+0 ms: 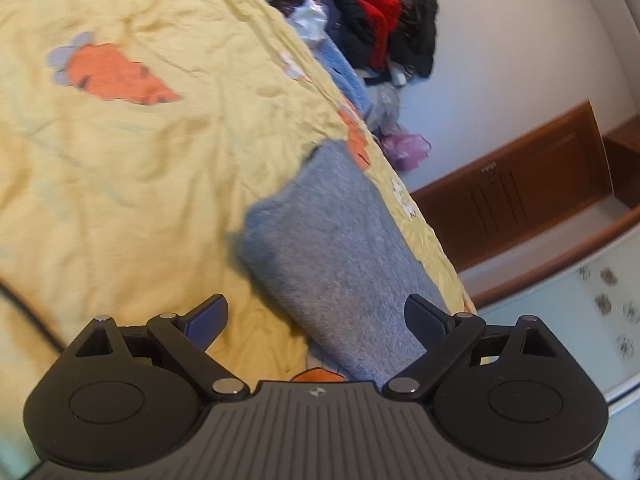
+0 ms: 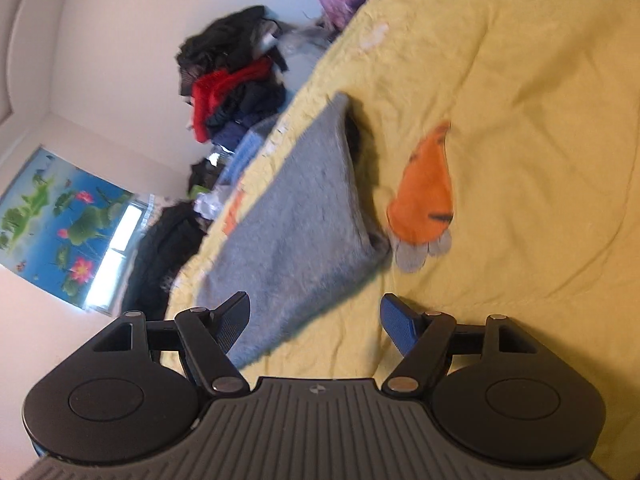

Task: Fold small clothes

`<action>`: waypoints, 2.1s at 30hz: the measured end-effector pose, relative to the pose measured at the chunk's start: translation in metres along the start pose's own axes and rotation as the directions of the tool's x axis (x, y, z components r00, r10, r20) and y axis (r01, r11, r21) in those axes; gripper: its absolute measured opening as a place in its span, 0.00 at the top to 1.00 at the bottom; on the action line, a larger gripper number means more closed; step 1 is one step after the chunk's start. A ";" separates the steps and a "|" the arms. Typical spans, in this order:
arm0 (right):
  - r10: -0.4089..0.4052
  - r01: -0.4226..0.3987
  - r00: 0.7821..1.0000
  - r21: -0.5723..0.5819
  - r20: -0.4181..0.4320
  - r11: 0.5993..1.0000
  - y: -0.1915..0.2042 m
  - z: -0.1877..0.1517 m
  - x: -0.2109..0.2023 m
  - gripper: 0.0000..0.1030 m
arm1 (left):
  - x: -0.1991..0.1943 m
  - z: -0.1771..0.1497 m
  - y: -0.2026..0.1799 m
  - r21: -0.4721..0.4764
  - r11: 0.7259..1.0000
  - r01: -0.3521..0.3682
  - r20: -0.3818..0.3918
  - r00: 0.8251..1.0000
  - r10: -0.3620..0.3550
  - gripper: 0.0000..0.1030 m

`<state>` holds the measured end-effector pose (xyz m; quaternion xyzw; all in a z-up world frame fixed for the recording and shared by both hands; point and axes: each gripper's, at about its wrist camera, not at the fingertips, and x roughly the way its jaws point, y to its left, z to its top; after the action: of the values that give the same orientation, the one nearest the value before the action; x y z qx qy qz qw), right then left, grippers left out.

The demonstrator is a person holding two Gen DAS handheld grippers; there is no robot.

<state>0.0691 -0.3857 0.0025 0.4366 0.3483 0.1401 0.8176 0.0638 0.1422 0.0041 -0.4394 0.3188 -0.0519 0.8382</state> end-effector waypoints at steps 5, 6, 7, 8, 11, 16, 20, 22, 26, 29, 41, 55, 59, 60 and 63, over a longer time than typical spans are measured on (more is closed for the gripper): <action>-0.074 0.077 0.992 -0.025 0.105 0.997 0.024 0.005 0.043 0.27 | 0.026 0.011 -0.008 -0.029 1.000 -0.004 0.056 0.998 0.006 0.06; -0.087 0.093 0.987 -0.036 0.132 0.995 0.027 0.008 0.050 0.27 | 0.031 0.012 -0.010 -0.032 0.999 -0.006 0.066 0.998 0.009 0.06; -0.101 0.109 0.982 -0.046 0.157 0.993 0.030 0.010 0.057 0.27 | 0.036 0.015 -0.012 -0.027 1.000 -0.013 0.073 0.997 0.015 0.06; -0.108 0.118 0.979 -0.045 0.173 0.992 0.033 0.012 0.064 0.27 | 0.041 0.016 -0.014 -0.014 1.000 -0.022 0.077 0.997 0.023 0.06; -0.117 0.130 0.973 -0.054 0.197 0.990 0.038 0.017 0.080 0.28 | 0.048 0.018 -0.017 0.007 0.999 -0.035 0.093 0.995 0.034 0.09; -0.155 0.161 0.978 -0.027 0.136 0.987 0.026 0.019 0.098 0.86 | 0.051 0.016 -0.006 -0.024 0.998 -0.051 0.072 0.996 0.053 0.71; -0.119 0.120 0.986 0.002 0.117 0.993 0.020 0.024 0.099 0.86 | 0.056 0.018 0.009 -0.065 0.997 -0.050 0.018 0.999 0.052 0.94; -0.098 0.100 0.988 -0.008 0.115 0.995 0.024 0.027 0.093 0.86 | 0.051 0.020 0.003 -0.041 0.998 -0.057 0.022 0.998 0.058 0.95; -0.021 0.026 0.992 -0.036 0.121 0.999 0.040 0.034 0.065 0.86 | 0.028 0.027 -0.012 -0.021 1.000 -0.009 0.040 0.999 0.010 0.95; 0.008 0.000 0.996 -0.086 0.091 0.996 0.051 0.030 0.036 0.86 | -0.003 0.024 -0.013 -0.043 0.998 0.043 0.014 0.999 -0.042 0.96; -0.101 0.074 0.977 -0.142 -0.190 0.987 0.005 -0.092 -0.074 0.79 | -0.115 -0.053 0.045 0.199 0.977 -0.071 -0.187 0.976 0.109 0.91; -0.228 0.217 0.973 -0.406 0.022 0.888 0.036 0.046 0.009 0.34 | 0.031 0.044 -0.070 0.634 0.721 -0.280 0.064 0.948 0.312 0.09; -0.271 0.235 0.963 -0.447 -0.016 0.863 0.036 0.058 0.053 0.35 | 0.090 0.044 -0.070 0.689 0.680 -0.252 -0.038 0.924 0.381 0.09; -0.271 0.232 0.962 -0.447 -0.024 0.864 0.038 0.061 0.057 0.34 | 0.099 0.043 -0.068 0.691 0.683 -0.238 -0.061 0.921 0.384 0.10; -0.230 0.172 0.969 -0.436 -0.085 0.884 0.036 0.065 0.063 0.38 | 0.098 0.040 -0.070 0.709 0.673 -0.211 -0.053 0.936 0.349 0.68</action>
<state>0.1621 -0.3719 0.0280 0.1991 0.4070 0.1559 0.8777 0.1782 0.0913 0.0261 -0.0326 0.4158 -0.0783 0.9055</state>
